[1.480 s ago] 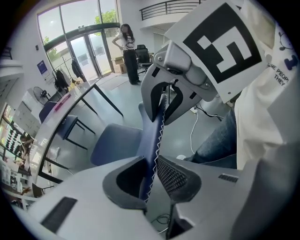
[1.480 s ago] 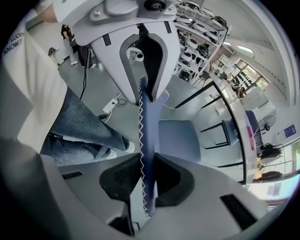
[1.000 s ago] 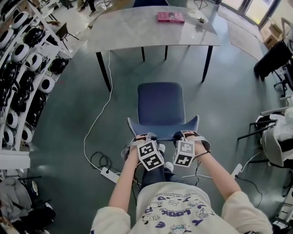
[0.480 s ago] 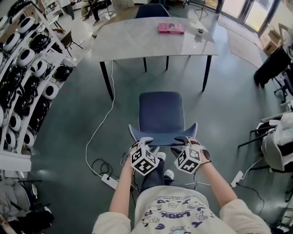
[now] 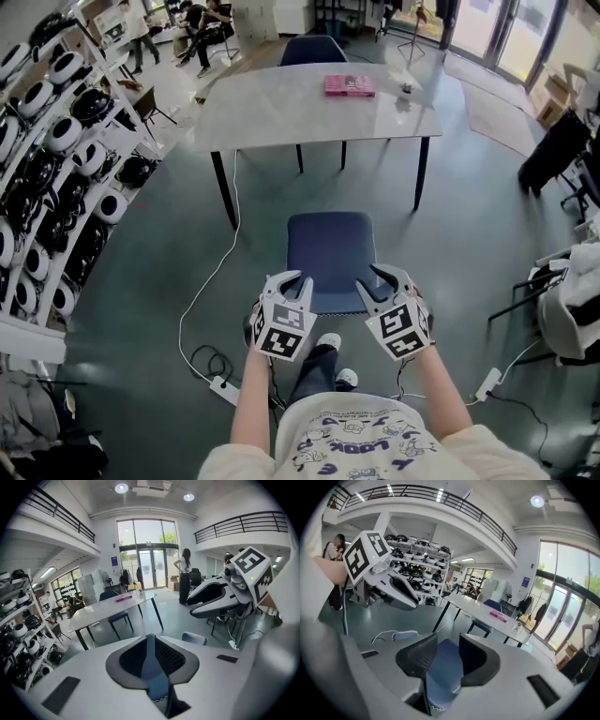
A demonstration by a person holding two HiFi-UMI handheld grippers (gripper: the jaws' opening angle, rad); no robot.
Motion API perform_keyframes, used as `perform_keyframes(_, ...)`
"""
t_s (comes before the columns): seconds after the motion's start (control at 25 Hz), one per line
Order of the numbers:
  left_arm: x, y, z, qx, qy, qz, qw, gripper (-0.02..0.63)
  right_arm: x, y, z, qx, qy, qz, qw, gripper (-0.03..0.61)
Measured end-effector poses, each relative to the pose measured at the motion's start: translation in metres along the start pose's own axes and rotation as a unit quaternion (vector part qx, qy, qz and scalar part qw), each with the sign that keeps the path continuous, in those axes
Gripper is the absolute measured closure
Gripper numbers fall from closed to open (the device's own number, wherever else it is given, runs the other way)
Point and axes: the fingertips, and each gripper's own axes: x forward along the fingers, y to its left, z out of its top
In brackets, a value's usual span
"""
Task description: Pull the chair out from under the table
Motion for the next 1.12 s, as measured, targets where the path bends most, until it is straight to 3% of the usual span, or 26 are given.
perform_keyframes(0.12,-0.015,0.015,0.029,-0.028,-0.045,0.047,0.9975,0.562,-0.015,-0.025,0.028,0.033,-0.049,-0.042,0.997,0.453)
perform_keyframes(0.24,-0.034,0.029,0.057,-0.071,-0.096,0.086,0.9891,0.575,-0.029,-0.047,0.048,0.065,-0.083,-0.079,0.991,0.477)
perform_keyframes(0.48,-0.067,0.044,0.094,-0.108,-0.161,0.123,0.9733,0.583,-0.053,-0.075,0.079,0.089,-0.135,-0.133,0.978,0.521)
perform_keyframes(0.72,-0.087,0.051,0.113,-0.125,-0.197,0.137,0.9625,0.586,-0.071,-0.09,0.095,0.101,-0.171,-0.172,0.965,0.574)
perform_keyframes(1.12,-0.107,0.06,0.122,-0.141,-0.227,0.162,0.95,0.591,-0.095,-0.099,0.116,0.144,-0.228,-0.199,0.942,0.575)
